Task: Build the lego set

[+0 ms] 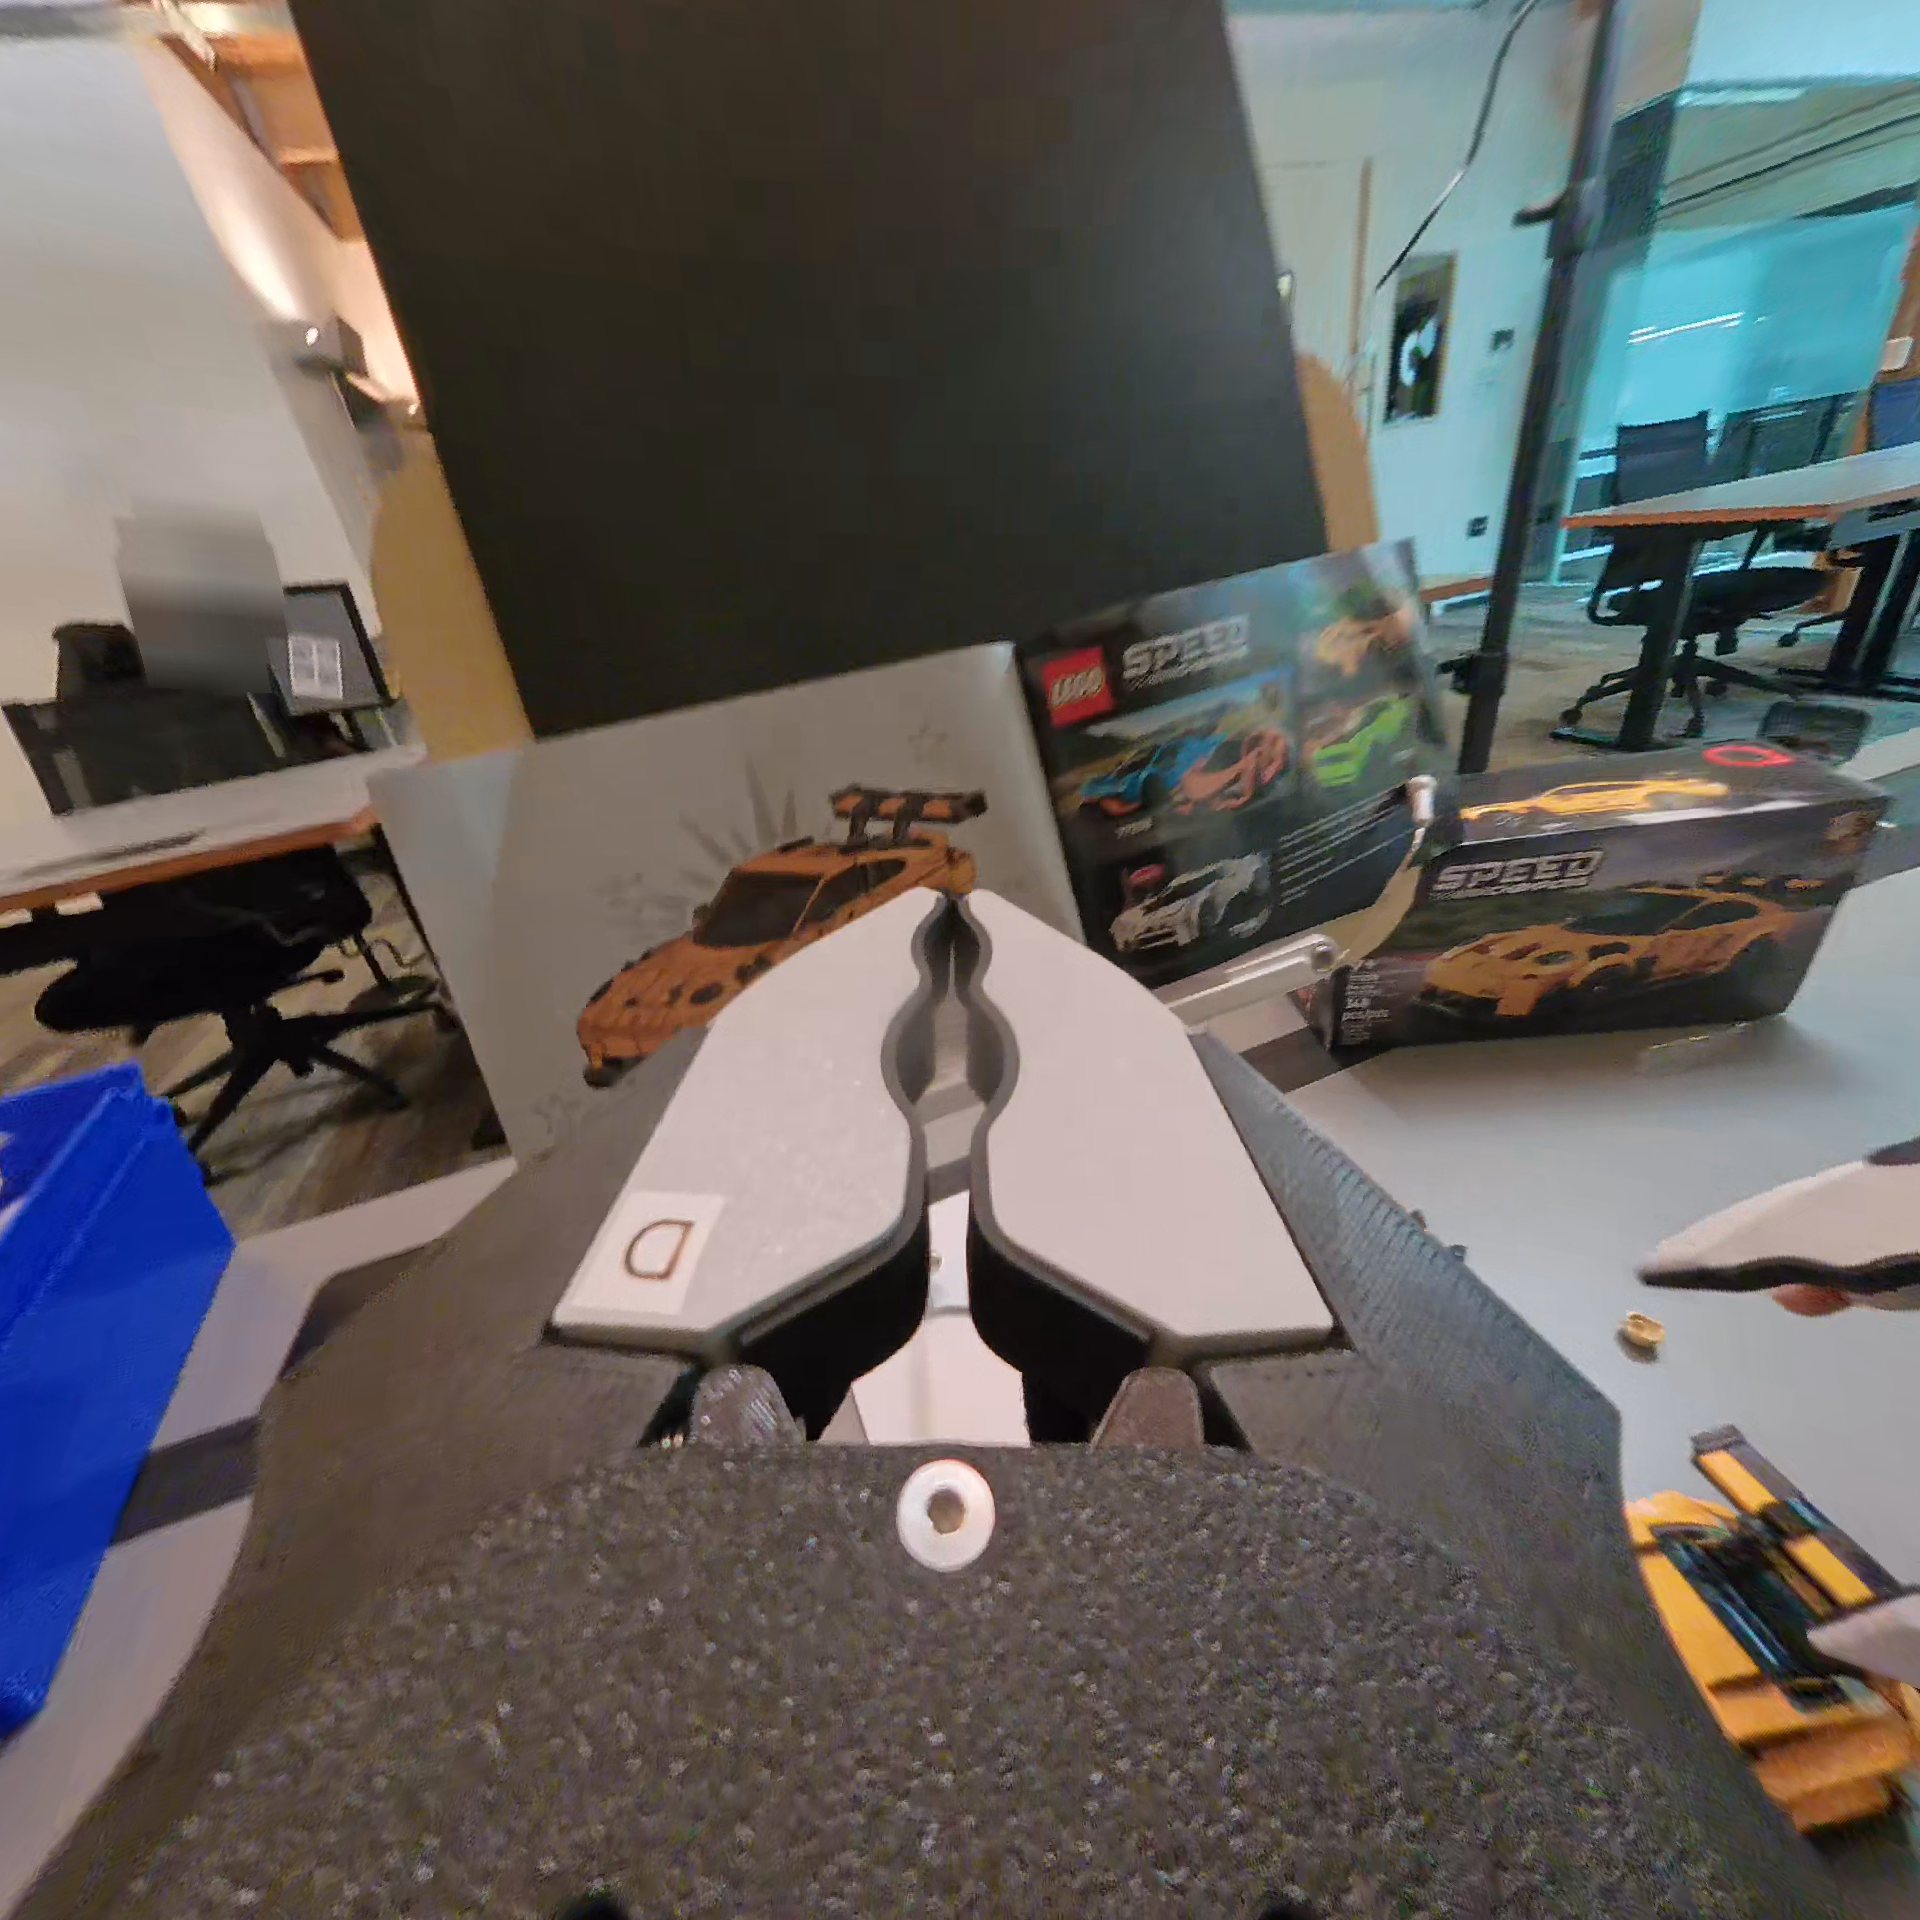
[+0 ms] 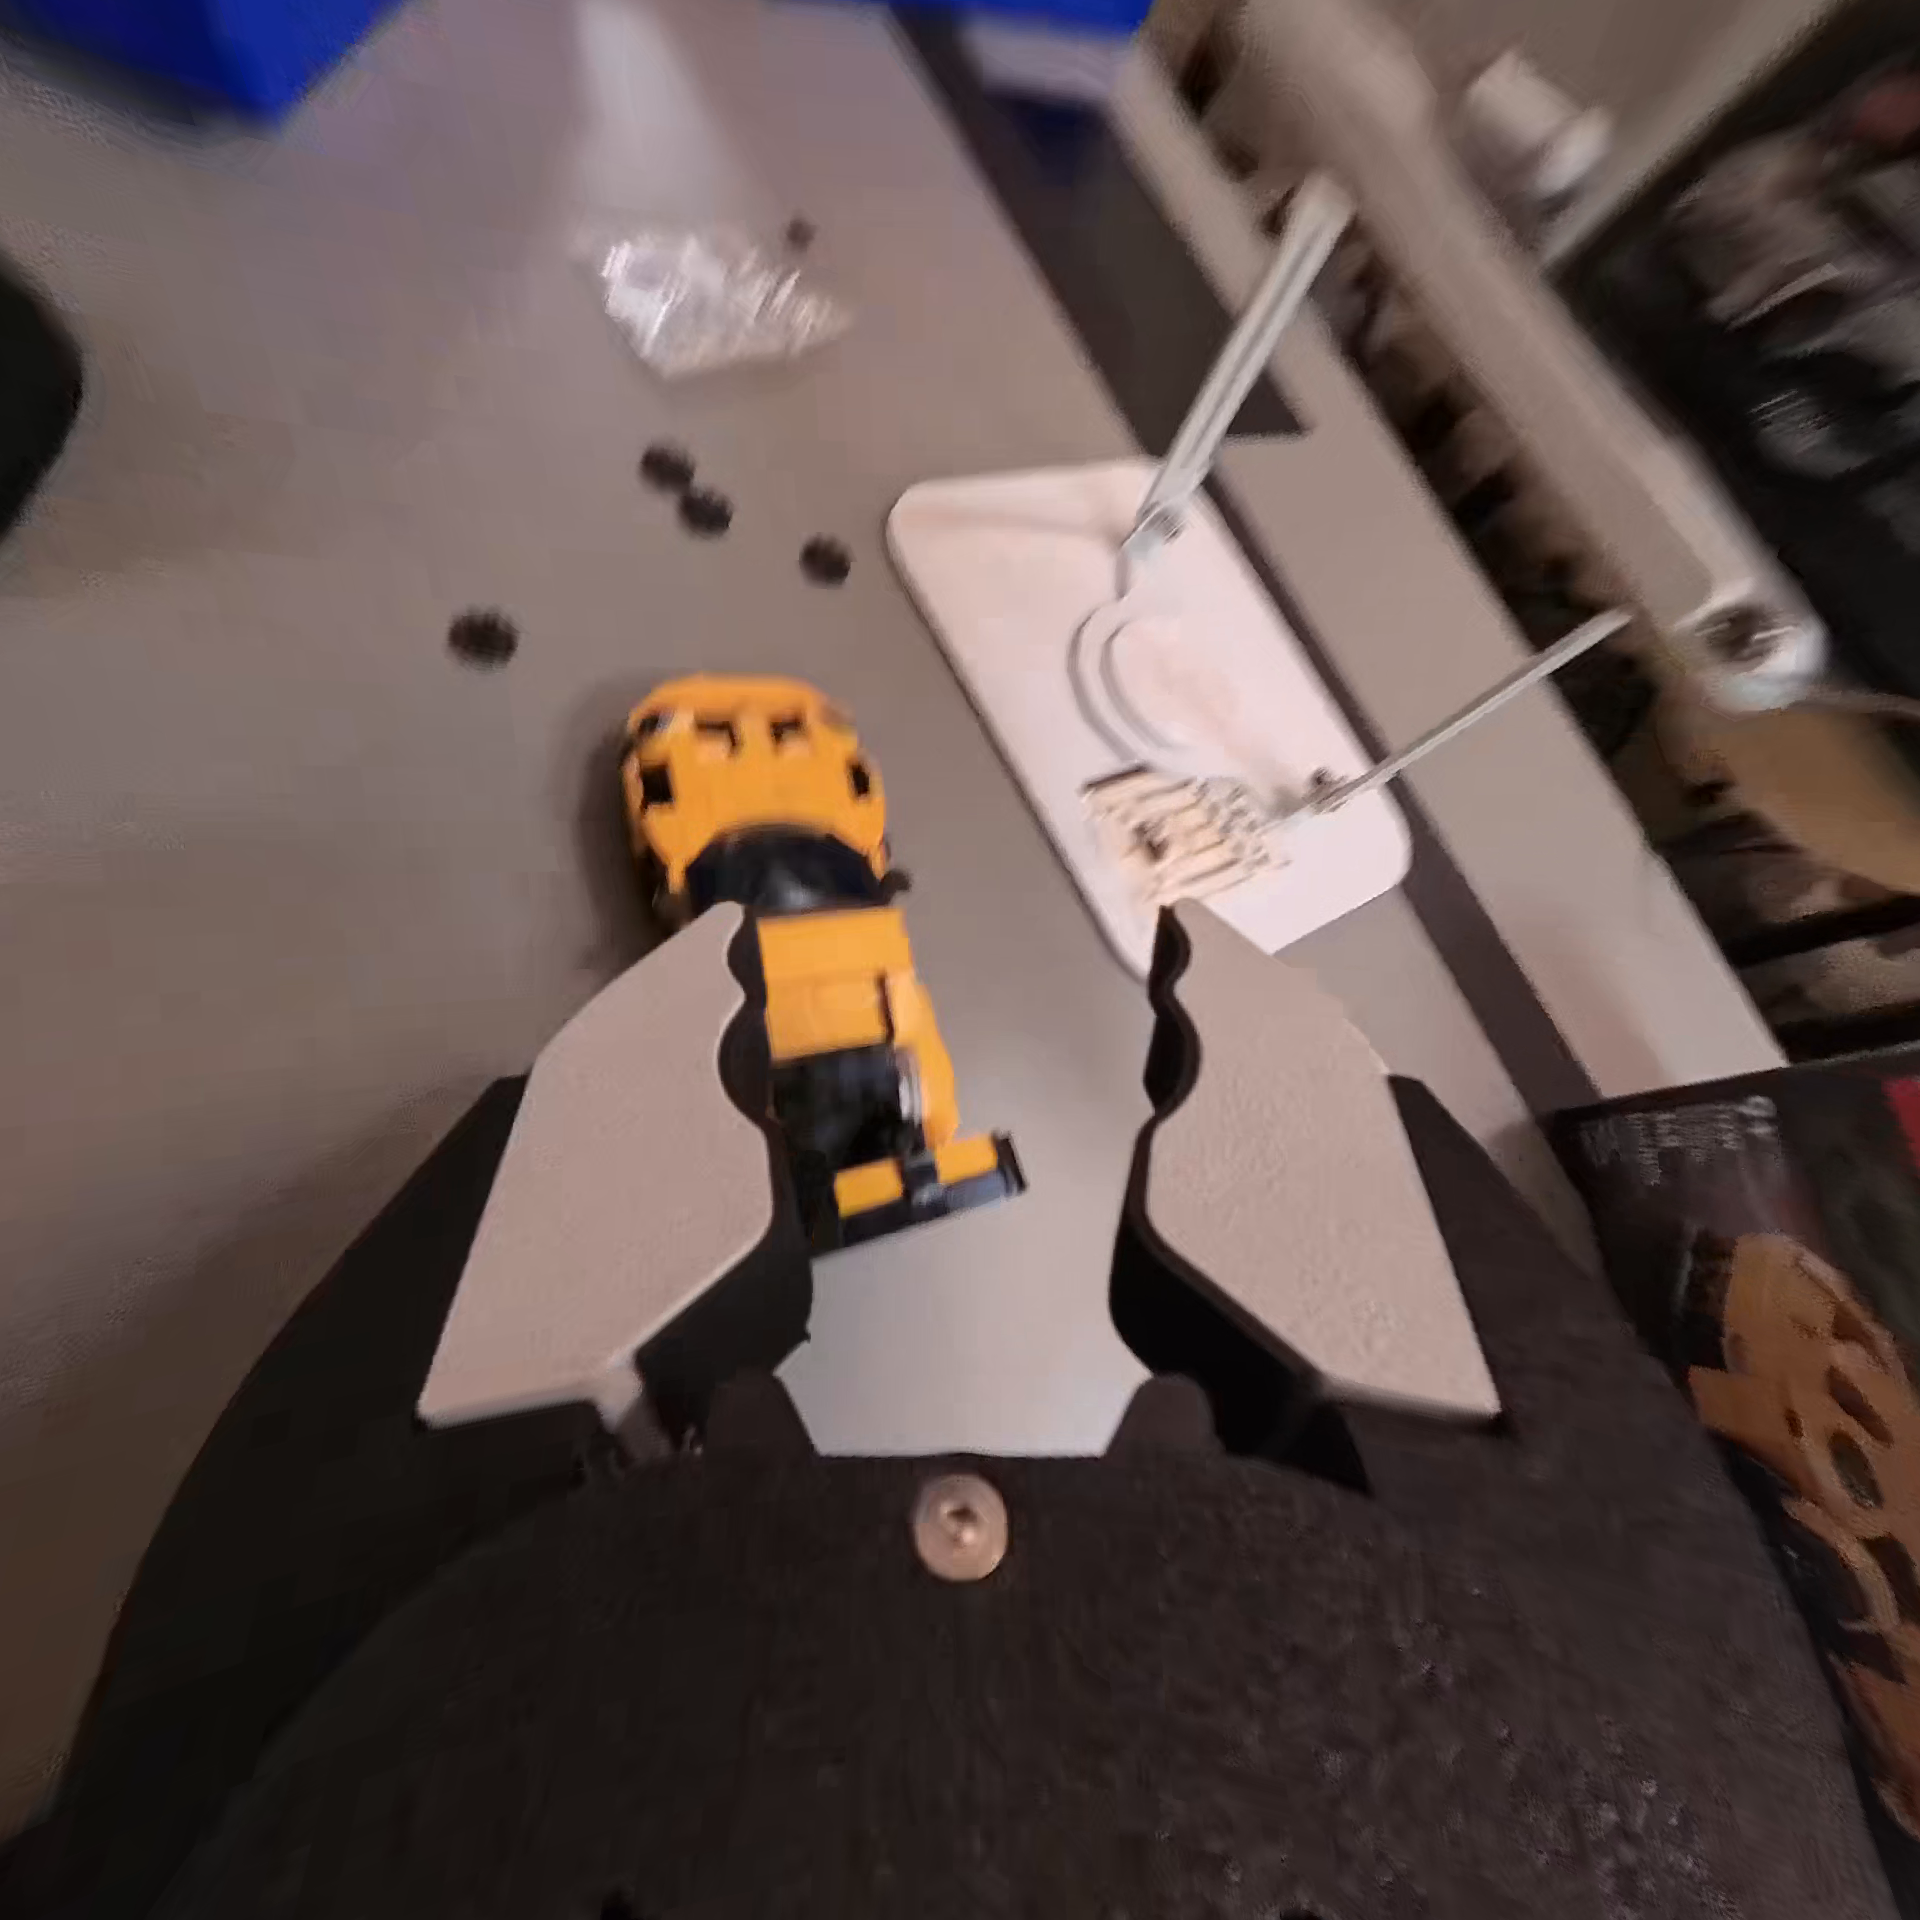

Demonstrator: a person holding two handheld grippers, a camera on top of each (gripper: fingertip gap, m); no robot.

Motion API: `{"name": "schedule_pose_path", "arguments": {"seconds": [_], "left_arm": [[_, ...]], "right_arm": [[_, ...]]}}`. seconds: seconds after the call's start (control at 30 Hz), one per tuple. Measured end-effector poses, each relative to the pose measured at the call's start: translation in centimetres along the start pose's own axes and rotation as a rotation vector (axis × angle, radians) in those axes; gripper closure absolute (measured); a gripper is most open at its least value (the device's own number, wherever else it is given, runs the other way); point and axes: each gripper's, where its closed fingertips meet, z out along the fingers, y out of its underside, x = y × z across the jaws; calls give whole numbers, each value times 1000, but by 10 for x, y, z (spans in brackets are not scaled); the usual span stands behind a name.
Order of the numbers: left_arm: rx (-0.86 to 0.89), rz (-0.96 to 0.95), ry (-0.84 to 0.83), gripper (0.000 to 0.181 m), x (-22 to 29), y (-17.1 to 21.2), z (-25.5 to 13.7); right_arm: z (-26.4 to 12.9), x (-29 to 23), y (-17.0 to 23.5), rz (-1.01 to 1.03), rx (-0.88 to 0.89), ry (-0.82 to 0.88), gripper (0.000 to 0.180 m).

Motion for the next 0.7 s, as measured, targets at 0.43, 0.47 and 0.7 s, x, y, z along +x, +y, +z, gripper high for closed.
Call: {"name": "schedule_pose_path", "arguments": {"seconds": [0.43,0.47,0.7], "left_arm": [[-252,-19,247,181,59,84,-96],[-276,-15,255,181,65,93,-103],[-390,-28,319,181,96,135,-130]], "right_arm": [[4,-38,97,176,-88,-193,78],[5,-39,97,174,-81,-177,79],[32,-39,91,151,-86,-184,74]]}}
